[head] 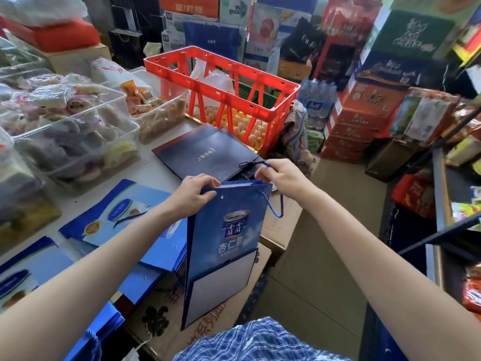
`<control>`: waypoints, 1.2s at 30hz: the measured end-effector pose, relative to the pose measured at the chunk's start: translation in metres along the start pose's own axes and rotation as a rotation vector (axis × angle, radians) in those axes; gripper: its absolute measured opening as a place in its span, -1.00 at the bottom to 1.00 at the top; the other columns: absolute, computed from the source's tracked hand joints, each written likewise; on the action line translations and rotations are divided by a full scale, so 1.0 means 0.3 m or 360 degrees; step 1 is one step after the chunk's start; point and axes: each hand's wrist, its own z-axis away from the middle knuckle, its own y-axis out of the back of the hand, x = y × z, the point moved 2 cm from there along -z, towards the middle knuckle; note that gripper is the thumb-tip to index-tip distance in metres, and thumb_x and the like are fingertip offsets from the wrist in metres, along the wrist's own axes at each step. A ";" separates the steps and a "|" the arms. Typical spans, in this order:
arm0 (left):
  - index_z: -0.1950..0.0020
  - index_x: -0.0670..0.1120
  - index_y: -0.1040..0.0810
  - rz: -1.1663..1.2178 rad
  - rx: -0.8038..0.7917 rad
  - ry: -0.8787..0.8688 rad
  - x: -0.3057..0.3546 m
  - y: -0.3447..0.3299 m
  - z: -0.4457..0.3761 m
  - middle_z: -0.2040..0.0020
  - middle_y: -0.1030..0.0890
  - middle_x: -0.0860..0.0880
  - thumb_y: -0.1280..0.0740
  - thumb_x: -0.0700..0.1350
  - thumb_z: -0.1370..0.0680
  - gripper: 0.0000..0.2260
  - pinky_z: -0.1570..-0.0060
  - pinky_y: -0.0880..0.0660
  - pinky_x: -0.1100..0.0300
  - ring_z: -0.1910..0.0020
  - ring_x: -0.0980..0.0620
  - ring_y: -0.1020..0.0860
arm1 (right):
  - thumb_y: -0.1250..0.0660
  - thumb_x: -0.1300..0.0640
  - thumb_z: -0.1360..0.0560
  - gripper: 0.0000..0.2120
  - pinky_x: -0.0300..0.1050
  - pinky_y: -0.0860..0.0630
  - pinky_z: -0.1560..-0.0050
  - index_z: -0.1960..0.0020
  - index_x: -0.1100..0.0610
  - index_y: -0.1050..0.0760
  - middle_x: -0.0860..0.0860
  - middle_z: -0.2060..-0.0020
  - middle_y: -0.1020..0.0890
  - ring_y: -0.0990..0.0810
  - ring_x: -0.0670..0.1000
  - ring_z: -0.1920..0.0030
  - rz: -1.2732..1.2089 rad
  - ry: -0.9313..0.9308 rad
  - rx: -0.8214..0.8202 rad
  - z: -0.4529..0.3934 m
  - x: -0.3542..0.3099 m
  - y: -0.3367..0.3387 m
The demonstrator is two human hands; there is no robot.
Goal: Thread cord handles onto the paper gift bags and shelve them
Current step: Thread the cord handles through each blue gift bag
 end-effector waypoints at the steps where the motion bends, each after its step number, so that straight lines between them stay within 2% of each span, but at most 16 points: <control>1: 0.16 -0.09 -0.42 0.0074 0.0003 0.0060 0.000 0.002 0.014 -0.15 -0.55 -0.06 -0.25 -0.27 -0.56 -0.87 0.01 -0.31 0.31 -0.05 0.00 -0.47 | -0.10 0.22 -0.63 -0.77 -0.07 -0.49 0.18 0.06 0.21 -0.52 0.04 0.31 -0.46 -0.46 0.00 0.30 -0.0352 -0.0057 -0.0074 0.008 -0.005 -0.012; 2: 0.18 -0.10 -0.42 0.0171 0.0004 0.0136 -0.004 0.002 0.027 -0.16 -0.54 -0.04 -0.25 -0.27 -0.56 -0.86 0.02 -0.34 0.29 -0.04 0.02 -0.47 | -0.09 0.24 -0.63 -0.79 -0.17 -0.41 0.32 0.08 0.22 -0.48 0.02 0.37 -0.42 -0.40 -0.07 0.40 -0.0534 -0.0120 -0.0198 0.017 -0.011 -0.029; 3: 0.19 -0.12 -0.43 0.0278 0.0002 0.0212 -0.009 0.001 0.039 -0.16 -0.53 -0.03 -0.24 -0.27 -0.56 -0.86 0.02 -0.37 0.25 -0.04 0.03 -0.47 | -0.11 0.23 -0.62 -0.81 -0.24 -0.30 0.40 0.10 0.20 -0.45 -0.01 0.39 -0.38 -0.32 -0.11 0.44 -0.0556 -0.0157 -0.0330 0.028 -0.014 -0.050; 4: 0.18 -0.13 -0.44 0.0376 -0.0001 0.0275 -0.013 0.002 0.050 -0.17 -0.53 -0.02 -0.23 -0.27 -0.57 -0.86 0.03 -0.39 0.22 -0.04 0.03 -0.47 | -0.16 0.22 -0.61 -0.85 -0.29 -0.22 0.43 0.10 0.18 -0.45 -0.03 0.40 -0.35 -0.27 -0.12 0.44 -0.0488 -0.0165 -0.0423 0.039 -0.017 -0.075; 6: 0.17 -0.15 -0.45 0.0478 0.0001 0.0339 -0.014 0.010 0.066 -0.17 -0.52 0.00 -0.23 -0.26 -0.57 -0.87 0.03 -0.42 0.20 -0.05 0.03 -0.48 | -0.22 0.19 -0.58 -0.90 -0.32 -0.17 0.46 0.07 0.19 -0.47 -0.04 0.40 -0.36 -0.25 -0.13 0.43 -0.0408 -0.0140 -0.0446 0.046 -0.011 -0.121; 9: 0.18 -0.13 -0.44 0.0497 0.0005 0.0349 -0.007 0.017 0.085 -0.18 -0.50 0.02 -0.23 -0.25 -0.58 -0.86 0.11 -0.41 0.27 -0.06 0.05 -0.47 | -0.16 0.17 -0.61 -0.79 -0.35 -0.24 0.41 0.10 0.19 -0.53 -0.05 0.39 -0.41 -0.31 -0.14 0.40 -0.0402 -0.0032 -0.0338 0.045 -0.012 -0.175; 12: 0.16 -0.14 -0.44 0.0489 -0.0003 0.0348 0.003 0.013 0.095 -0.18 -0.49 0.04 -0.23 -0.23 -0.58 -0.88 0.24 -0.37 0.35 -0.04 0.07 -0.46 | -0.15 0.21 -0.60 -0.76 -0.34 -0.31 0.30 0.14 0.17 -0.55 -0.08 0.38 -0.46 -0.38 -0.16 0.36 -0.0346 0.0113 -0.0363 0.049 -0.020 -0.217; 15: 0.22 -0.09 -0.42 0.0530 -0.0001 0.0365 -0.001 0.012 0.101 -0.18 -0.50 0.03 -0.22 -0.23 -0.58 -0.82 0.20 -0.38 0.34 -0.04 0.06 -0.47 | -0.19 0.20 -0.59 -0.79 -0.35 -0.36 0.27 0.10 0.18 -0.59 -0.12 0.36 -0.51 -0.43 -0.18 0.35 -0.0302 0.0148 -0.0364 0.050 -0.015 -0.242; 18: 0.23 -0.07 -0.43 0.0564 -0.0003 0.0383 -0.008 0.018 0.107 -0.17 -0.50 0.04 -0.23 -0.23 -0.58 -0.81 0.14 -0.40 0.27 -0.07 0.04 -0.48 | -0.22 0.17 -0.57 -0.81 -0.29 -0.37 0.23 0.14 0.11 -0.58 -0.06 0.30 -0.56 -0.46 -0.14 0.29 -0.0207 0.0184 -0.0354 0.048 -0.003 -0.255; 24: 0.17 -0.12 -0.45 0.0533 -0.0001 0.0373 -0.007 0.036 0.112 -0.18 -0.50 0.05 -0.23 -0.22 -0.58 -0.87 0.19 -0.40 0.31 -0.04 0.07 -0.46 | -0.24 0.16 -0.58 -0.85 -0.38 -0.36 0.18 0.13 0.07 -0.54 -0.14 0.24 -0.55 -0.48 -0.18 0.22 -0.0156 0.0281 -0.0369 0.048 -0.013 -0.265; 28: 0.21 -0.06 -0.44 0.0520 0.0004 0.0378 -0.006 0.047 0.114 -0.17 -0.49 0.07 -0.24 -0.21 -0.58 -0.83 0.19 -0.40 0.29 -0.04 0.07 -0.45 | -0.24 0.17 -0.57 -0.84 -0.47 -0.33 0.24 0.15 0.07 -0.54 -0.18 0.28 -0.53 -0.47 -0.20 0.25 -0.0163 0.0317 -0.0314 0.046 -0.019 -0.259; 33: 0.08 -0.15 -0.48 0.0515 0.0004 0.0370 -0.002 0.050 0.113 -0.15 -0.49 0.07 -0.23 -0.21 -0.59 -0.92 0.20 -0.41 0.34 -0.05 0.06 -0.45 | -0.24 0.16 -0.57 -0.85 -0.24 -0.41 0.11 0.08 0.14 -0.58 -0.03 0.17 -0.58 -0.52 -0.05 0.13 -0.0094 0.0317 -0.0310 0.043 -0.030 -0.255; 36: -0.02 -0.19 -0.50 0.0494 -0.0001 0.0376 -0.006 0.054 0.111 -0.15 -0.49 0.06 -0.23 -0.20 -0.59 -0.90 0.20 -0.41 0.35 -0.05 0.06 -0.45 | -0.24 0.18 -0.57 -0.83 -0.27 -0.40 0.12 0.02 0.21 -0.59 0.02 0.14 -0.56 -0.50 -0.05 0.10 -0.0019 0.0371 -0.0311 0.050 -0.038 -0.256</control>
